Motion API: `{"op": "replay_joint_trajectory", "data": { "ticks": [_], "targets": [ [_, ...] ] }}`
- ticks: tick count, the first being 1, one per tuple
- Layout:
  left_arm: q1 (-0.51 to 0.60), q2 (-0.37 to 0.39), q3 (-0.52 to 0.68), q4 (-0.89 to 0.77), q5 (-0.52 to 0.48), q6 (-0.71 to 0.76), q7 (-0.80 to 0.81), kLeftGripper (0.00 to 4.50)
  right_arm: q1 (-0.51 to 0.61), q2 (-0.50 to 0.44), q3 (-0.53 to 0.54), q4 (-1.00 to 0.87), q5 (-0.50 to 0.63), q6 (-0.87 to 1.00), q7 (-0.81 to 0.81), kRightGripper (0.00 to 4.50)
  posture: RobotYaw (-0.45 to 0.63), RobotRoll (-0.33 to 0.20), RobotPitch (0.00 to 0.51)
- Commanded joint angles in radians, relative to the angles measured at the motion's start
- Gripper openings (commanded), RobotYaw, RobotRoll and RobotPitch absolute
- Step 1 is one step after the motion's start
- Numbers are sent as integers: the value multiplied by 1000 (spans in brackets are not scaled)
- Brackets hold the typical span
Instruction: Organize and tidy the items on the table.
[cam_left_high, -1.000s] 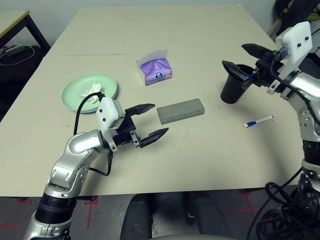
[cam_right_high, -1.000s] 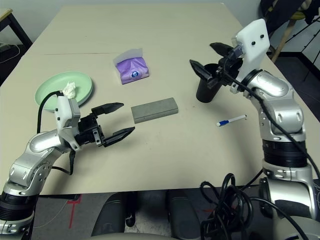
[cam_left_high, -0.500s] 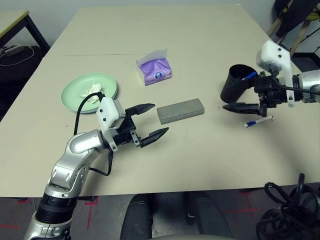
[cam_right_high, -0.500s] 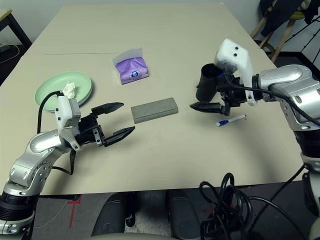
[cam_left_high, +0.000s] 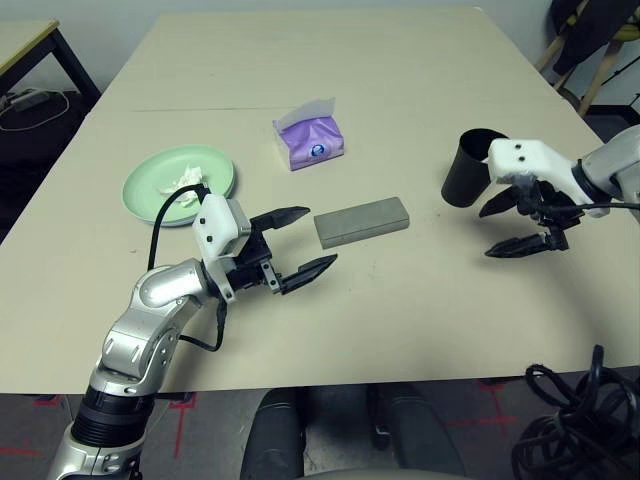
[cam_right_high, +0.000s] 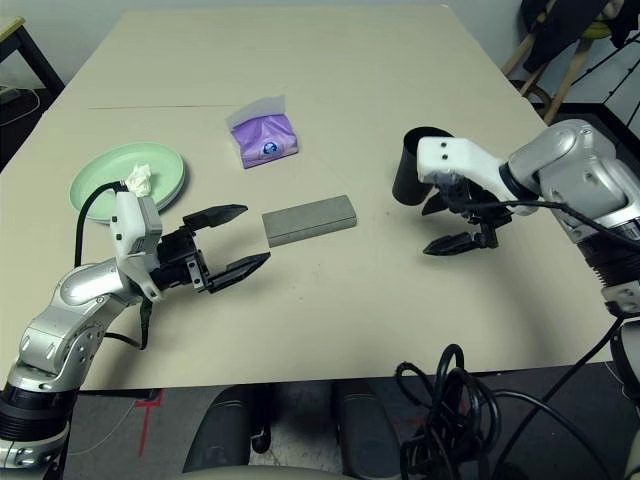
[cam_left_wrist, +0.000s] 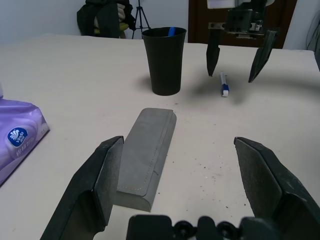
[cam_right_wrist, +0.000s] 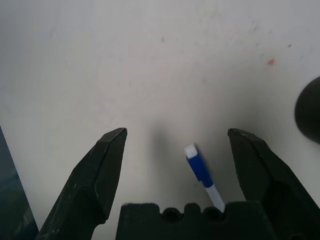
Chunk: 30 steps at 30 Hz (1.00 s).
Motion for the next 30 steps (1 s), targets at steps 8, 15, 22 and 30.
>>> {"op": "replay_joint_trajectory", "data": {
  "ticks": [8, 15, 22, 30],
  "targets": [
    [11, -12, 1, -2, 10, 3, 35, 4500, -64, 26, 63, 125, -107, -200, 21, 4451, -5, 0, 148],
    [16, -9, 1, -6, 13, -4, 41, 4500, -91, 37, 88, 189, -136, -274, 21, 4451, 3, 0, 145],
    [10, -11, 12, -7, 8, -2, 49, 4500, -105, 23, 135, 207, -127, -318, 21, 4451, 3, 0, 145],
    [4, -12, 10, -10, 7, -1, 53, 4500, -92, 9, 167, 214, -144, -376, 21, 4451, 10, 0, 148]
  ]
}}
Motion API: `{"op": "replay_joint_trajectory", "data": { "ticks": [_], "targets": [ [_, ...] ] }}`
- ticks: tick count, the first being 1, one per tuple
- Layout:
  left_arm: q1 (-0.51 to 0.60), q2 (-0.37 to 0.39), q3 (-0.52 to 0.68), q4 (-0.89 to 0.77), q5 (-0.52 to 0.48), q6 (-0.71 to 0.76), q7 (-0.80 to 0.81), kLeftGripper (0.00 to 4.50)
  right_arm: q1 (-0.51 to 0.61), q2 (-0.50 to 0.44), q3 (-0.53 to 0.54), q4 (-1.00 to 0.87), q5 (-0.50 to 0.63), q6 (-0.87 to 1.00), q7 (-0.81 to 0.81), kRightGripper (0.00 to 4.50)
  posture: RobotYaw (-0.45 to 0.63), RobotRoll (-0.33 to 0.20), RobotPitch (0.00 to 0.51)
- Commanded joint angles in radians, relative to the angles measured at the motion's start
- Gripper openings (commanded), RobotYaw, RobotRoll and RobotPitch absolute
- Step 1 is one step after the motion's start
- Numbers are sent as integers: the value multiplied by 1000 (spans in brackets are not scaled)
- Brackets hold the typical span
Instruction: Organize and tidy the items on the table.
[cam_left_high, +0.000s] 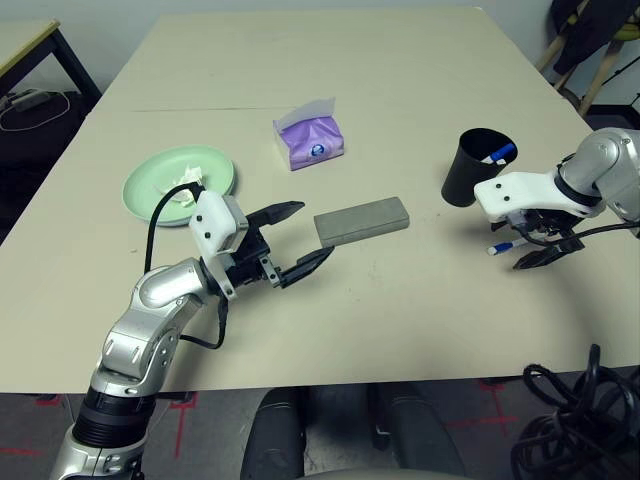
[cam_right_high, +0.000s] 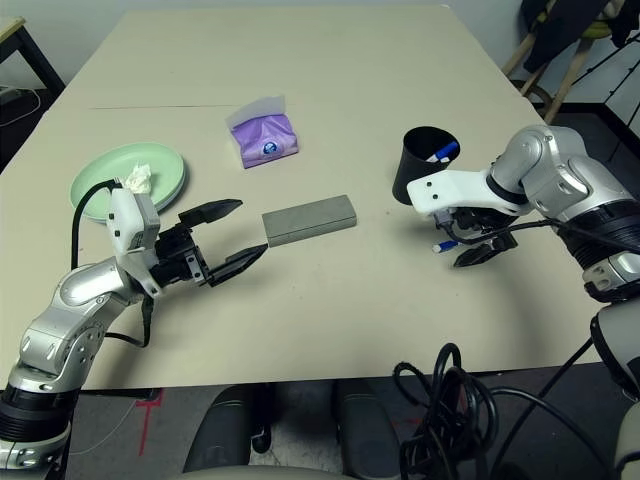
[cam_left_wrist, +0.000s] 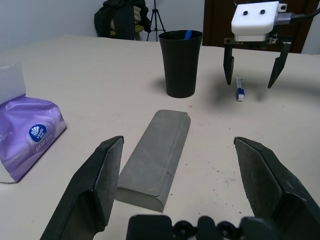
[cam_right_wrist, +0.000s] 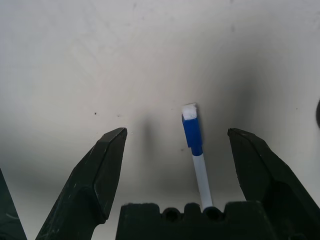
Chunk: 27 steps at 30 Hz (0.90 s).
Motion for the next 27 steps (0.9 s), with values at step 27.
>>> {"op": "replay_joint_trajectory", "data": {
  "ticks": [27],
  "targets": [
    [31, 2, 0, -32, 9, 0, 24, 4500, 30, 103, -1, 190, -279, -494, -111, 4451, 45, 0, 165]
  ]
}}
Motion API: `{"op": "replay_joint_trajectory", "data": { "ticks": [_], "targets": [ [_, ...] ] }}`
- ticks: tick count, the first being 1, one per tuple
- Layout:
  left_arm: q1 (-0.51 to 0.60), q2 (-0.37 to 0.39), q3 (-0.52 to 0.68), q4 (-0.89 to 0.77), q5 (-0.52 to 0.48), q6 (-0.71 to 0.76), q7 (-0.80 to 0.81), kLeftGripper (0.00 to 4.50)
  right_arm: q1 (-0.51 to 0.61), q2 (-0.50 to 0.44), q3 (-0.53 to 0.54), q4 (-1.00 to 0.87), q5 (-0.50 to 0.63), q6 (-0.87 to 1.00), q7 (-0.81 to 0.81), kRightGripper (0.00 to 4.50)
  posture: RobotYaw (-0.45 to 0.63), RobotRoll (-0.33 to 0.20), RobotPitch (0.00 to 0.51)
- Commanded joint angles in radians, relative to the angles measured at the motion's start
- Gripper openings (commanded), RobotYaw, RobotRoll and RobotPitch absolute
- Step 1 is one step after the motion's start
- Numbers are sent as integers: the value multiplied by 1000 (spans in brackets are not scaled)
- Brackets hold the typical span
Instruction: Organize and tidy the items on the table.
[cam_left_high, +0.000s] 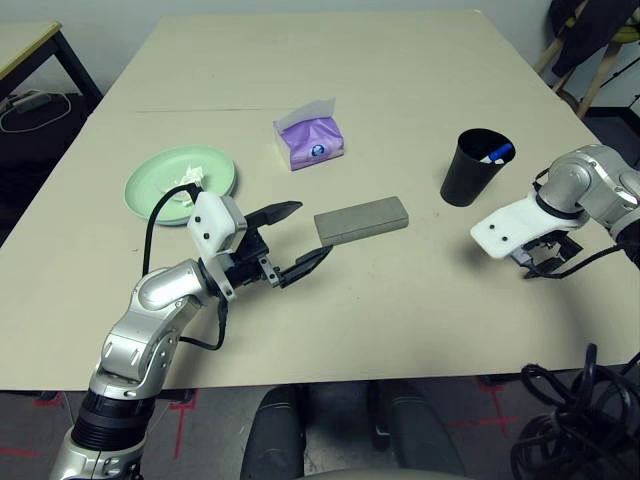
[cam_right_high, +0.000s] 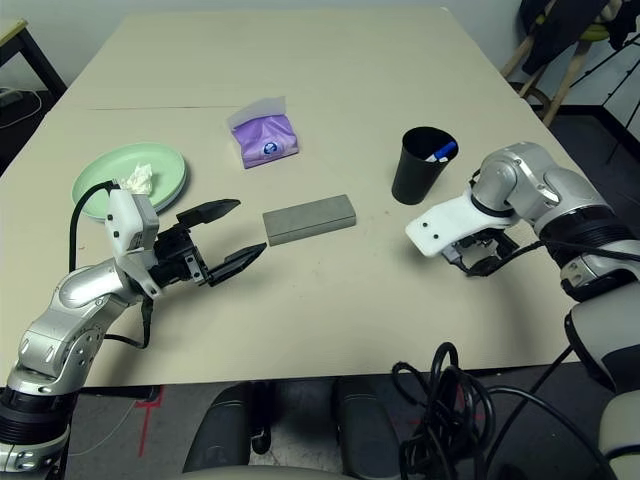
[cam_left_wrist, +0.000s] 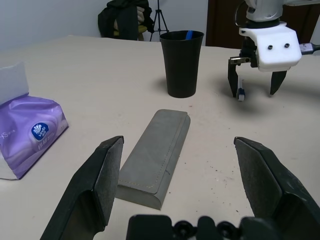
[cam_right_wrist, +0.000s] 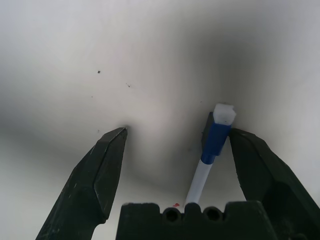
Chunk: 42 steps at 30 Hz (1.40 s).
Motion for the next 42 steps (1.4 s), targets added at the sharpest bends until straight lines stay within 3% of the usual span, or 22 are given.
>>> {"op": "replay_joint_trajectory", "data": {
  "ticks": [1, 2, 5, 15, 23, 26, 36, 42],
  "targets": [
    [16, 1, 0, -24, 8, 0, 3, 4500, 45, 3, -6, -18, -23, -25, -22, 4451, 45, 0, 165],
    [16, 1, -1, -24, 8, 0, 4, 4500, 52, 3, -10, -25, -24, -25, -22, 4451, 45, 0, 165],
    [17, 0, -2, -24, 9, 1, 5, 4500, 81, -1, -23, -55, -30, -23, -26, 3838, 45, 0, 165],
    [9, 3, -8, -22, 8, 4, -2, 4500, 167, -13, -84, -158, -12, 15, -5, 313, 30, 0, 168],
    [5, 5, -8, -18, 7, 5, -7, 4500, 188, -13, -116, -177, -8, 35, 8, 313, 30, 0, 165],
    [4, 8, -8, -16, 9, 4, -9, 4500, 174, 12, -157, -198, 50, 121, 48, 313, 30, 0, 165],
    [-7, 6, -14, -7, 11, 1, -13, 4500, 161, 47, -223, -469, 383, 604, 93, 313, 21, 0, 158],
    [-9, 6, -15, -4, 12, -1, -17, 4500, 122, 157, -373, -568, 561, 908, 14, 313, 21, 0, 158]
  ]
}}
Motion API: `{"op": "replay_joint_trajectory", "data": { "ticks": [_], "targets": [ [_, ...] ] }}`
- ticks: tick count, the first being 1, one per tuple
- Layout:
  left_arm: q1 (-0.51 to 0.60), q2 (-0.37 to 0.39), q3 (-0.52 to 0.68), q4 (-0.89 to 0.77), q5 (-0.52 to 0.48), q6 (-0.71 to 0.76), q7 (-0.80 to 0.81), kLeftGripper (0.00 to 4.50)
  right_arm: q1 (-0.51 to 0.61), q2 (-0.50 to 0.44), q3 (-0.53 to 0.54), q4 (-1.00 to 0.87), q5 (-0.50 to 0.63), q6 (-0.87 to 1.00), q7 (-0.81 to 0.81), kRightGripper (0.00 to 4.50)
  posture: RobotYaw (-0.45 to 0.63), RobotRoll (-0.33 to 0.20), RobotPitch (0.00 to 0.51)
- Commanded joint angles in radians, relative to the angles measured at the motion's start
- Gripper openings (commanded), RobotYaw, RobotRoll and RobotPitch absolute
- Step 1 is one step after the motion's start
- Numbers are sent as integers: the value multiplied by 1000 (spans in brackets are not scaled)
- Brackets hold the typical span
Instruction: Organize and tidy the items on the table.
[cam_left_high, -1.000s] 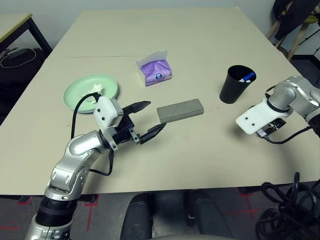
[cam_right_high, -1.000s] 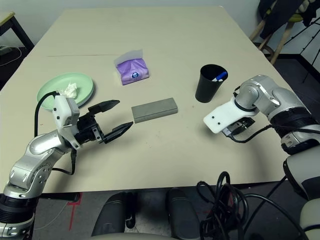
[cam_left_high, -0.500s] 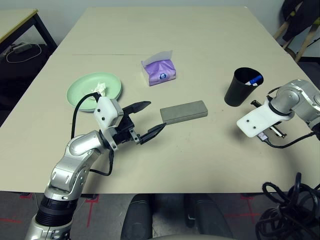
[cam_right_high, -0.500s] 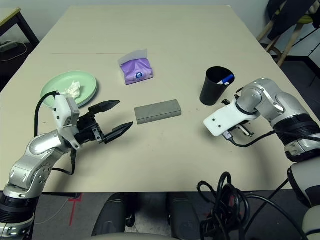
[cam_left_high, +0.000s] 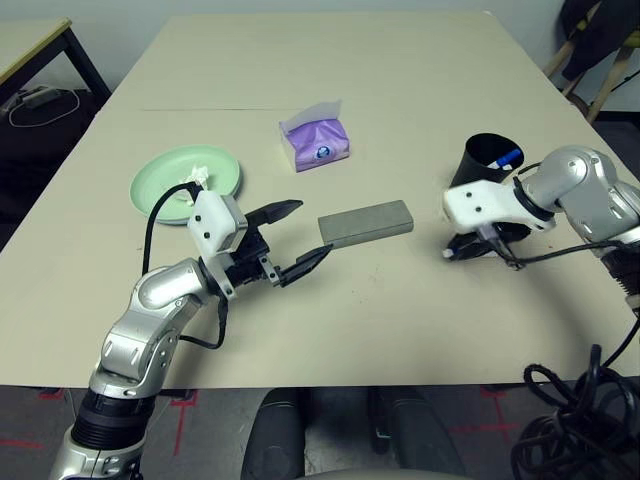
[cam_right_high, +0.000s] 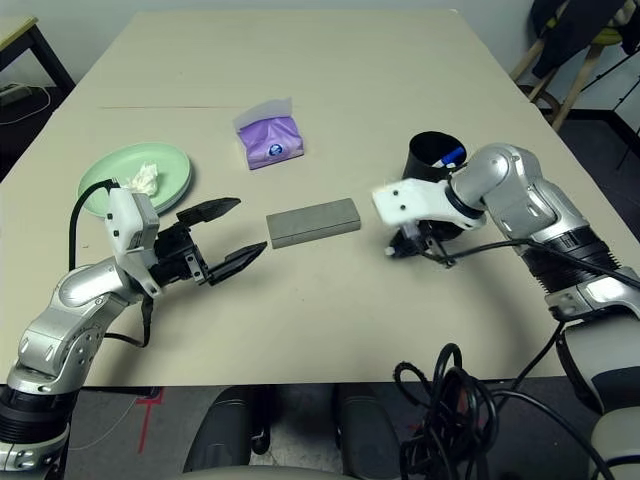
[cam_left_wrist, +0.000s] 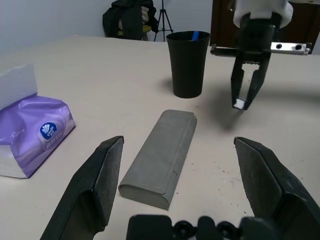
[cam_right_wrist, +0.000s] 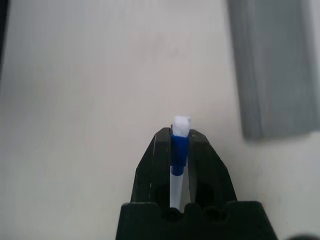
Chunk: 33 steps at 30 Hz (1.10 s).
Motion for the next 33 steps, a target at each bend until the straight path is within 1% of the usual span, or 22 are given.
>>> {"op": "replay_joint_trajectory", "data": {
  "ticks": [1, 4, 8, 9, 15, 22, 29, 33],
  "targets": [
    [2, 3, -12, -3, 12, -1, -10, 4500, -28, 38, -89, -50, 95, 131, -68, 313, 21, 0, 158],
    [3, 3, -13, -5, 12, 1, -11, 4500, -32, 86, -156, -66, 141, 171, -162, 313, 21, 0, 158],
    [2, 5, -12, -2, 14, 0, -14, 4500, -28, 189, -288, -62, 206, 133, -354, 313, 22, 0, 155],
    [2, 5, -12, -2, 14, 0, -15, 4500, -26, 203, -309, -61, 216, 119, -382, 313, 22, 0, 155],
    [-3, 6, -11, 6, 17, -3, -19, 4500, -30, 258, -390, -56, 259, 42, -522, 313, 17, 0, 151],
    [-13, 3, -14, 17, 21, -6, -26, 4500, -33, 334, -519, -38, 284, -142, -753, 313, 2, 0, 152],
    [-20, -3, -18, 23, 23, -7, -30, 4500, -13, 311, -557, -50, 287, -218, -845, 313, -4, 0, 153],
    [-21, -2, -20, 26, 23, -7, -34, 4500, 3, 282, -582, -60, 285, -222, -900, 313, -4, 0, 153]
  ]
}}
